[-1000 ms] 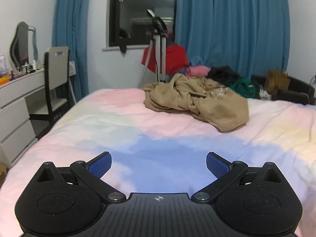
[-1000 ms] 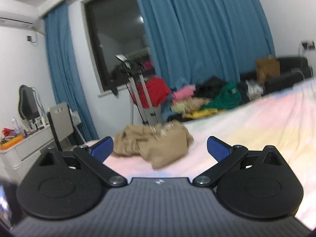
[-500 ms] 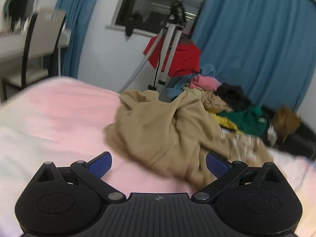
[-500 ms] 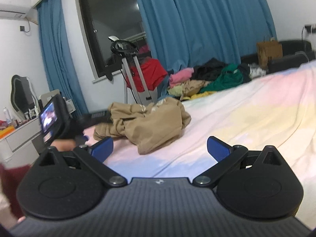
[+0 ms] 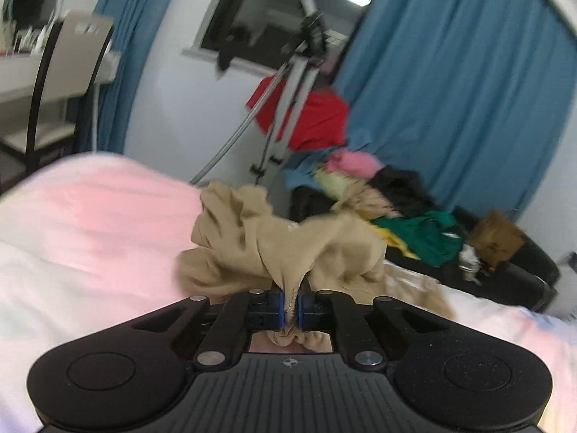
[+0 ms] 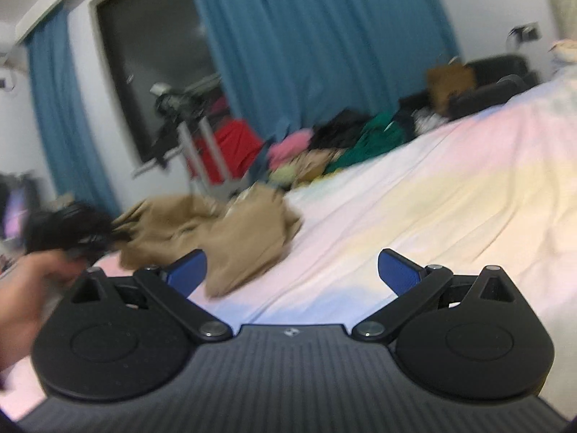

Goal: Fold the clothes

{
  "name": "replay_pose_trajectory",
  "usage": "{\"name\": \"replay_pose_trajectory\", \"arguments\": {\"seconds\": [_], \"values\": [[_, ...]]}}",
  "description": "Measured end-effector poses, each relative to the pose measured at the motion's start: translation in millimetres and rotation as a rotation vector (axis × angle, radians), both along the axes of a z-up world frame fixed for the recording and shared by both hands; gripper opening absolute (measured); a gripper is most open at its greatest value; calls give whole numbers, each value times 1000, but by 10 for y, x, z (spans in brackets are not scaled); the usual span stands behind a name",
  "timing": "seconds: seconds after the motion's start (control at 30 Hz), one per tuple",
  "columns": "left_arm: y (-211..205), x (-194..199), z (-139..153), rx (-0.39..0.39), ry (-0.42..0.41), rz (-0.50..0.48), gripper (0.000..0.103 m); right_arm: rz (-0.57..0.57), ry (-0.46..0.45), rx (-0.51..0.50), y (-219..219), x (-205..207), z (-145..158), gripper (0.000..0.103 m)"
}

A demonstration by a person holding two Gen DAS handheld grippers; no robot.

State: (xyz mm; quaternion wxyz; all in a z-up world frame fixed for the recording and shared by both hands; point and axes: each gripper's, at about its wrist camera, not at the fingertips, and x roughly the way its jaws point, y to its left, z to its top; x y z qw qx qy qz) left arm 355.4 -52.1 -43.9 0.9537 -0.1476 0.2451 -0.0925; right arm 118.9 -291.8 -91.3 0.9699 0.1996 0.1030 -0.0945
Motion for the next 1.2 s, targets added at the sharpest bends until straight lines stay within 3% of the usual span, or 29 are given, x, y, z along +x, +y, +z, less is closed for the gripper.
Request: {"name": "replay_pose_trajectory", "arguments": {"seconds": [0.13,0.37,0.57,0.9,1.0,1.07,1.2], "values": [[173,-806,278,-7,-45,-46,5,-22,-48,-48,59,-142,116,103],[563,-2249,677,-85,-160,-85,5,69,-87,-148,325,-472,290,103],[884,-3202,751,-17,-246,-56,5,179,-58,-188,582,-821,463,103],[1211,-3232,407,-30,-149,1,6,440,102,-264,1264,-807,324,102],[1243,-3142,376,-60,-161,1,6,490,171,-257,1489,-631,160,90],[1239,-2966,357,-86,-168,8,6,506,224,-216,1591,-479,31,76],[1309,-2799,303,-135,-180,32,6,530,271,-205,1830,-172,-184,75]]}}
